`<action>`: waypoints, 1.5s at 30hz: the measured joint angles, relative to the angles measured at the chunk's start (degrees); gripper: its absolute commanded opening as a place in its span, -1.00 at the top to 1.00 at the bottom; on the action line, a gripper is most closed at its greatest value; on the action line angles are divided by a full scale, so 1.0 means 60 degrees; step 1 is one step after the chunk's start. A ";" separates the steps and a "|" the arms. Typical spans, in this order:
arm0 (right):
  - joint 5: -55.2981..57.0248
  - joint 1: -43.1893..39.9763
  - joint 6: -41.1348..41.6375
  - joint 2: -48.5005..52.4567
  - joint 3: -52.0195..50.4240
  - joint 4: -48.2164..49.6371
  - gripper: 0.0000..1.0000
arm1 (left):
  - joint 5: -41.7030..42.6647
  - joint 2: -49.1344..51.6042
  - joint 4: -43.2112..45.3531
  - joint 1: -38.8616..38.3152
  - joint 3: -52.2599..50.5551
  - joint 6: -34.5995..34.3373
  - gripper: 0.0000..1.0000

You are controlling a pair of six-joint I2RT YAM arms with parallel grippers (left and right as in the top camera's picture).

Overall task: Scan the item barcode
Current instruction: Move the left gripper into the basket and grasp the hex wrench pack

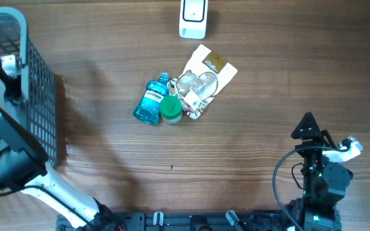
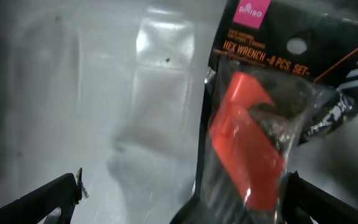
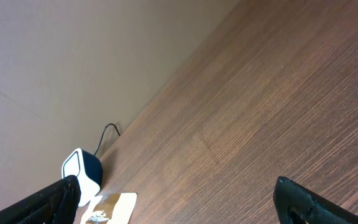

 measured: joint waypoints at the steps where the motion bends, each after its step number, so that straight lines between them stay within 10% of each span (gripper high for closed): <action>1: 0.0000 0.0000 0.0000 0.0000 -0.0004 0.0000 -1.00 | 0.0040 0.0011 0.0102 0.0000 0.0000 0.0055 -1.00; 11: 0.0000 0.0000 0.0000 0.0000 -0.0004 0.0000 -1.00 | 0.0321 0.0040 0.0539 0.0000 0.0000 0.0178 -0.62; 15: 0.0004 0.0000 0.0000 0.0000 -0.0004 0.0000 -1.00 | 0.0357 0.0215 0.0546 0.0000 0.0000 0.0240 -0.26; 21: 0.0004 0.0000 0.0000 0.0000 -0.0004 0.0000 -1.00 | 0.0423 0.0459 0.0546 0.0000 0.0000 0.0262 0.81; 45: 0.0004 0.0000 0.0000 0.0000 0.0000 -0.0004 -1.00 | 0.0164 -0.0200 0.0481 0.0007 -0.0018 -0.1133 0.92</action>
